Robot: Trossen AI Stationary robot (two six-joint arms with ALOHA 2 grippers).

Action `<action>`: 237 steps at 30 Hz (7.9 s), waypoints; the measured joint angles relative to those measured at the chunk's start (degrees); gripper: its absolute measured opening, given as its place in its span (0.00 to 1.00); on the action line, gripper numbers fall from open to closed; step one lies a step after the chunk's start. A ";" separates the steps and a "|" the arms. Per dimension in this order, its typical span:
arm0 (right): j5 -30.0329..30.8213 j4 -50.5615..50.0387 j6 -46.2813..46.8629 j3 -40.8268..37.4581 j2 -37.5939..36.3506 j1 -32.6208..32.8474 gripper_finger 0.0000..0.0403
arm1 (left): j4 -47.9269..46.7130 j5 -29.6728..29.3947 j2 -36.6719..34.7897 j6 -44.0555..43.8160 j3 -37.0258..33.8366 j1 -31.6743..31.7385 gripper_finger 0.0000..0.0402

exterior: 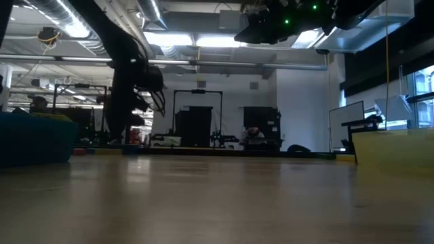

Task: Sort blocks by size
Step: Put the yellow rectangular block into the yellow bin

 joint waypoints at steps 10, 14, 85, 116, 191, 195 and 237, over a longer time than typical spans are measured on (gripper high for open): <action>0.00 -0.27 0.00 0.00 0.00 0.00 0.68 | -2.75 -1.07 10.27 1.37 4.85 1.28 0.05; 0.00 -0.55 0.00 0.00 0.00 0.00 0.68 | -2.87 -2.07 10.38 1.22 4.88 1.96 0.03; 0.02 -2.23 0.00 0.00 0.00 0.00 0.68 | 13.08 21.58 -8.62 1.43 -13.27 -13.81 0.45; 0.02 -2.28 0.00 0.00 0.00 0.02 0.68 | 24.76 25.69 -8.83 6.35 -20.76 -14.15 0.21; -43.39 2.80 11.76 17.53 20.55 5.05 0.63 | 56.47 25.76 -35.81 19.85 -19.25 -41.59 0.25; -43.41 2.87 11.09 17.53 20.53 4.94 0.47 | 56.30 25.76 -35.81 19.60 -19.25 -41.59 0.26; -0.13 -55.82 21.55 17.49 -0.68 4.90 0.30 | 27.55 19.91 -36.96 10.10 -25.47 -41.40 0.42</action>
